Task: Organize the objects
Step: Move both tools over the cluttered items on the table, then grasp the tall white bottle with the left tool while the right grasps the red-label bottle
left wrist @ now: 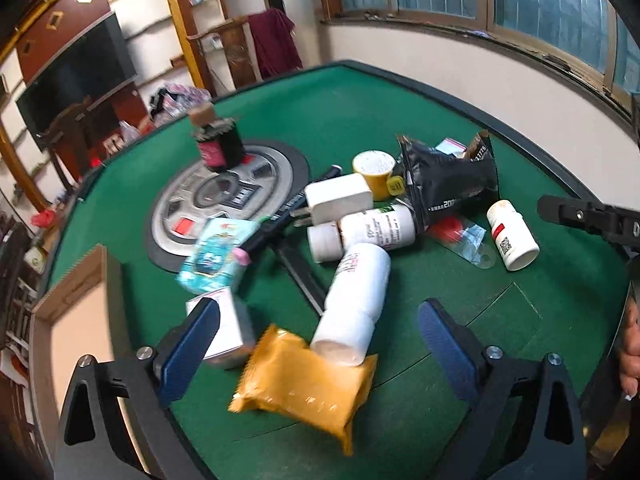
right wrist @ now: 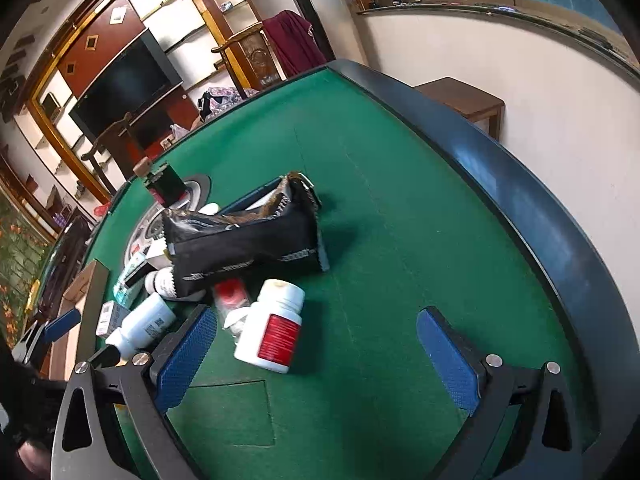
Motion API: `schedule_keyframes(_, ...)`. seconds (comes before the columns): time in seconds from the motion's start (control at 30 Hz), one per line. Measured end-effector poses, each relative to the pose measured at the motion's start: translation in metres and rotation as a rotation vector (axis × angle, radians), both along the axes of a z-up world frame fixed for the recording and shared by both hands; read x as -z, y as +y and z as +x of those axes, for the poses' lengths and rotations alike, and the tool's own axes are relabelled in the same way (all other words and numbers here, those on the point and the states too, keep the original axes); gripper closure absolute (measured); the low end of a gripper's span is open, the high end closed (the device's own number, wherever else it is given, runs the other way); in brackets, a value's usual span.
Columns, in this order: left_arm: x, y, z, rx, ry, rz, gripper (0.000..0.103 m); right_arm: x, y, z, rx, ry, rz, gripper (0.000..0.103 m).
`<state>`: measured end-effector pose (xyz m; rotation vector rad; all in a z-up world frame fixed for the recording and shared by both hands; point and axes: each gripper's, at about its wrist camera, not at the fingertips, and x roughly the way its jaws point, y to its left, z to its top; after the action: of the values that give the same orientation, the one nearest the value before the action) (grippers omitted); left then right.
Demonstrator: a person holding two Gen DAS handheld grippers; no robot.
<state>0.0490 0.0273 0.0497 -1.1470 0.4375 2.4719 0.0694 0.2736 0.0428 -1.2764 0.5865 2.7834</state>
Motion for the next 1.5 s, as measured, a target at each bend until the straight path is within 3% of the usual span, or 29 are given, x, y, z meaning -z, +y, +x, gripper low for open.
schedule_keyframes(0.07,0.006,0.003,-0.009,-0.006,-0.031,0.000,0.010,0.005,0.000,0.005,-0.005,-0.004,0.023,0.001)
schedule_keyframes(0.23,0.020,0.008,-0.028,0.010,-0.146,0.030,0.046,0.015,0.004,0.006,-0.009,-0.020,0.018,0.001)
schedule_keyframes(0.37,0.029,0.012,-0.035,0.010,-0.187,0.030,0.050,0.020,0.002,0.004,-0.015,-0.030,0.015,0.001)
schedule_keyframes(0.53,0.039,0.020,-0.038,-0.015,-0.195,-0.023,0.050,0.017,-0.003,0.003,-0.037,-0.026,0.027,0.001)
schedule_keyframes(0.6,0.040,0.020,-0.038,-0.017,-0.196,-0.002,0.051,0.018,-0.006,0.001,-0.044,-0.029,0.022,0.001)
schedule_keyframes(0.67,0.037,0.015,-0.037,-0.025,-0.199,0.033,0.058,0.020,-0.008,-0.001,-0.048,-0.041,0.016,0.001)
schedule_keyframes(0.73,0.031,0.008,-0.036,-0.034,-0.196,0.087,0.072,0.021,-0.010,-0.003,-0.049,-0.051,0.010,0.001)
schedule_keyframes(0.87,0.013,-0.010,-0.024,-0.040,-0.194,0.218,0.076,0.018,-0.016,-0.007,-0.048,-0.053,0.031,0.001)
schedule_keyframes(0.9,0.008,-0.013,-0.019,-0.040,-0.186,0.235,0.094,0.017,-0.019,-0.009,-0.051,-0.051,0.040,0.001)
schedule_keyframes(0.93,0.004,-0.014,-0.015,-0.037,-0.184,0.249,0.102,0.017,-0.021,-0.011,-0.054,-0.052,0.049,0.003)
schedule_keyframes(1.03,-0.010,-0.023,-0.002,-0.032,-0.155,0.288,0.102,0.020,-0.032,-0.019,-0.065,-0.076,0.086,0.012)
schedule_keyframes(1.17,-0.009,-0.023,0.003,-0.036,-0.138,0.232,0.102,0.029,-0.043,-0.029,-0.075,-0.128,0.132,0.033)
schedule_keyframes(1.2,-0.008,-0.024,0.003,-0.042,-0.140,0.229,0.096,0.031,-0.045,-0.030,-0.079,-0.133,0.141,0.034)
schedule_keyframes(1.27,-0.007,-0.023,0.000,-0.055,-0.141,0.233,0.069,0.028,-0.047,-0.030,-0.090,-0.127,0.151,0.045)
schedule_keyframes(1.3,-0.007,-0.022,-0.001,-0.058,-0.134,0.236,0.048,0.027,-0.048,-0.029,-0.102,-0.126,0.145,0.048)
schedule_keyframes(1.33,-0.007,-0.024,-0.001,-0.060,-0.113,0.237,0.042,0.025,-0.049,-0.029,-0.108,-0.127,0.149,0.052)
schedule_keyframes(1.5,-0.001,-0.009,-0.005,-0.022,-0.047,0.173,0.042,0.024,-0.050,-0.026,-0.128,-0.132,0.162,0.058)
